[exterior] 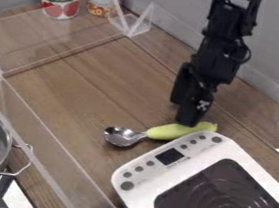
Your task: Put green spoon on the white and black stove top
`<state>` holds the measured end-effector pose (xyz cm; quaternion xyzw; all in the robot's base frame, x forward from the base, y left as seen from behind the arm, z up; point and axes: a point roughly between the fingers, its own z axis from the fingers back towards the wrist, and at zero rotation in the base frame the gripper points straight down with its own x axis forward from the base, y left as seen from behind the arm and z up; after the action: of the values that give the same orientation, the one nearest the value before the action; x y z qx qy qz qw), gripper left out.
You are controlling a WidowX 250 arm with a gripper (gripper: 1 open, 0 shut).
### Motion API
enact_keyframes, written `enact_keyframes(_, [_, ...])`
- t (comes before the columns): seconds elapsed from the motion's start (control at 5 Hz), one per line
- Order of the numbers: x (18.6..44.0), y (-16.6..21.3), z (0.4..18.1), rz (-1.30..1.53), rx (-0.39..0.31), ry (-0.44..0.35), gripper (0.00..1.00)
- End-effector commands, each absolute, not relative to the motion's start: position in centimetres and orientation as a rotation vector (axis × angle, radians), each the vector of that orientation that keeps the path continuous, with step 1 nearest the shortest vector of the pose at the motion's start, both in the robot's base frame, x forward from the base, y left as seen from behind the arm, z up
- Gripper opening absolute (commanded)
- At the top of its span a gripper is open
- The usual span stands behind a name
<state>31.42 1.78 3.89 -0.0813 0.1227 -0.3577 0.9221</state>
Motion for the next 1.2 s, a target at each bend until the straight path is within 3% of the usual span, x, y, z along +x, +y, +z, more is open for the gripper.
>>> enact_keyframes(0.0, [32.26, 1.85, 5.06, -0.728, -0.141, 0.219, 1.00])
enact_keyframes(0.6, [32.20, 2.20, 5.03, -0.706, -0.140, 0.254, 1.00])
enact_keyframes(0.8, [32.15, 2.29, 4.97, -0.697, -0.140, 0.261, 0.00])
enact_keyframes(1.0, [32.00, 2.35, 5.16, -0.680, -0.135, 0.262, 0.00])
